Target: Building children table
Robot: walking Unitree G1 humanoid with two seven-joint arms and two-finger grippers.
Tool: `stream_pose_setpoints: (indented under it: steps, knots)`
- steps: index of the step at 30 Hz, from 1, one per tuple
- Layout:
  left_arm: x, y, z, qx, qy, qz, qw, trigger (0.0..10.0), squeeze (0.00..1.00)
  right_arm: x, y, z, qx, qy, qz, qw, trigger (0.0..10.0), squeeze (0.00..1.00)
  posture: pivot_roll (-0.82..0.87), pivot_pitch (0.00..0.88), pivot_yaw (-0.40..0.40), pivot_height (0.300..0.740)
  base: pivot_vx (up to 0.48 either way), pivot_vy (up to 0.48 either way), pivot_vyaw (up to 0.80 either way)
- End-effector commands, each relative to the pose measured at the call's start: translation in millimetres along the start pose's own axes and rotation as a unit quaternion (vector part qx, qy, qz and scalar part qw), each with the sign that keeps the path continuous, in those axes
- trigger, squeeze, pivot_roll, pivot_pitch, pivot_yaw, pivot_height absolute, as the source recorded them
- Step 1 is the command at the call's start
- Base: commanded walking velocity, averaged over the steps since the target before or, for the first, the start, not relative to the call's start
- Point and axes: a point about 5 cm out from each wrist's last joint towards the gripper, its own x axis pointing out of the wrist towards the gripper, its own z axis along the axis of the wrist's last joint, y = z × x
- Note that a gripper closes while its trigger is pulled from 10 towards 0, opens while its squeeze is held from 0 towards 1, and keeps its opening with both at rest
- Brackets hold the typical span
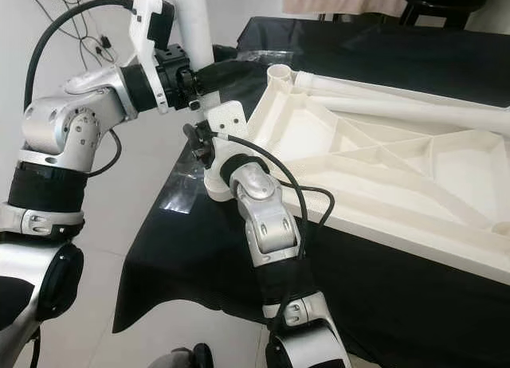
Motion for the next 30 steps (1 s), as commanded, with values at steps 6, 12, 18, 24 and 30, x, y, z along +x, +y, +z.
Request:
stream_pose_setpoints:
  steps: [6,12,18,24,30]
  knots:
    - [23.1,-33.1,4,0.008,0.002,-0.117,0.993,0.0,0.0,16.1,-20.3,13,0.023,-0.01,0.122,0.992,10.0,1.0,0.01,0.171,0.086,0.74,0.0,0.0,0.0]
    - [22.7,-34.7,3,0.011,0.005,-0.122,0.992,0.0,0.0,9.7,-23.6,25,-0.043,-0.018,0.337,0.94,10.0,0.0,0.02,0.17,0.085,0.74,0.0,0.0,0.0]
    - [22.8,-36.9,4,0.013,0.005,-0.127,0.992,0.0,0.0,19.2,-29.6,19,-0.04,0.02,0.376,0.926,10.0,0.0,0.04,0.179,0.089,0.74,0.0,0.0,0.0]
    - [23.2,-39.6,5,0.018,0.006,-0.13,0.991,0.0,0.0,24.3,-27.1,8,0.004,0.041,0.409,0.911,0.0,0.0,0.05,0.188,0.087,0.74,0.0,0.0,0.0]
    - [23.2,-40.6,4,0.028,0.013,-0.138,0.99,0.0,0.0,25.5,-27.0,4,0.014,0.041,0.414,0.909,0.0,0.0,0.06,0.194,0.089,0.74,0.0,0.0,0.0]
